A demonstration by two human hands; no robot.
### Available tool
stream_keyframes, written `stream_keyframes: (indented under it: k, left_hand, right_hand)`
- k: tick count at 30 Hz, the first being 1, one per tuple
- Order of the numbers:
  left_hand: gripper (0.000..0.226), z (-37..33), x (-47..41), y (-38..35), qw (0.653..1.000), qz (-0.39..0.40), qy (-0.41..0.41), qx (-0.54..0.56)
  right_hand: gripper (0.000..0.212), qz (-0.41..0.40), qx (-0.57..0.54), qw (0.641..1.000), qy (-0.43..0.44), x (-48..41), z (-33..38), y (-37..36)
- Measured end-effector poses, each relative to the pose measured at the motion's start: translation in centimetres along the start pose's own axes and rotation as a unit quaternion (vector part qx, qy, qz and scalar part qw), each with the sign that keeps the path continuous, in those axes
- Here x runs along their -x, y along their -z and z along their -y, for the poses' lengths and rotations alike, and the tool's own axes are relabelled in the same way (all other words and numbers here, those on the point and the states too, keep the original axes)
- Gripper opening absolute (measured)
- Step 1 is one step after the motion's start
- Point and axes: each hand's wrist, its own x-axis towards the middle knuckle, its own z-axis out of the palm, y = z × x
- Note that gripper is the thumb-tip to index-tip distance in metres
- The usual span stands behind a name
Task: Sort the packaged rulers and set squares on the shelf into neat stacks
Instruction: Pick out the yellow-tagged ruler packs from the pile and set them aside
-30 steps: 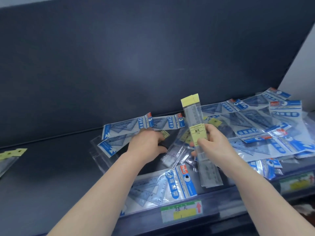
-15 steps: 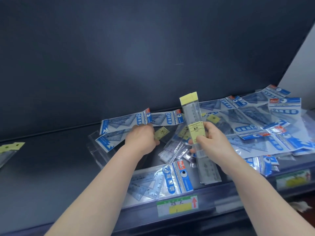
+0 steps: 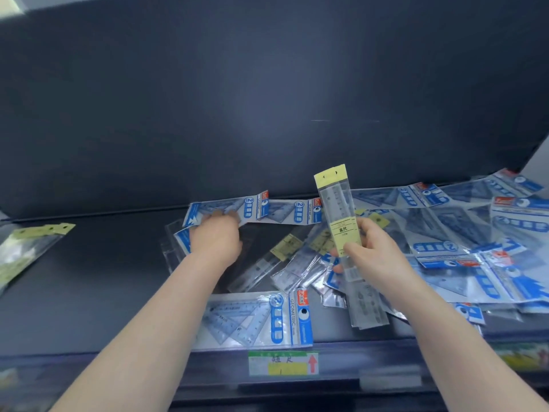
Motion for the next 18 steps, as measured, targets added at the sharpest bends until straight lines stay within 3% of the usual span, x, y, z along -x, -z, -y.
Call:
stream_keyframes:
  k: [3,5,8,13,18]
  left_hand:
    - [0.023,-1.7,1.5,0.1,0.994,0.001,-0.070,0.090]
    - [0.033,-3.0,2.7,0.1,0.991,0.054,-0.081,0.088]
    - [0.047,-3.6,3.1,0.3,0.993,0.092,-0.049,0.049]
    - [0.031,-3.4,2.7,1.3,0.974,0.179,0.011,0.137]
    - [0.025,-2.4,2.5,4.1,0.979,0.111,0.044,0.166]
  right_hand:
    - [0.037,0.012,0.012,1.000,0.004,-0.1,-0.1,0.1]
    - [0.036,0.021,0.012,1.000,0.007,-0.2,-0.2,0.1]
    - [0.037,0.025,0.021,0.999,0.011,-0.2,-0.5,0.3]
    - [0.037,0.035,0.013,0.999,0.016,0.1,-0.7,0.3]
    - [0.037,0.037,-0.025,0.999,0.022,0.3,-0.3,0.6]
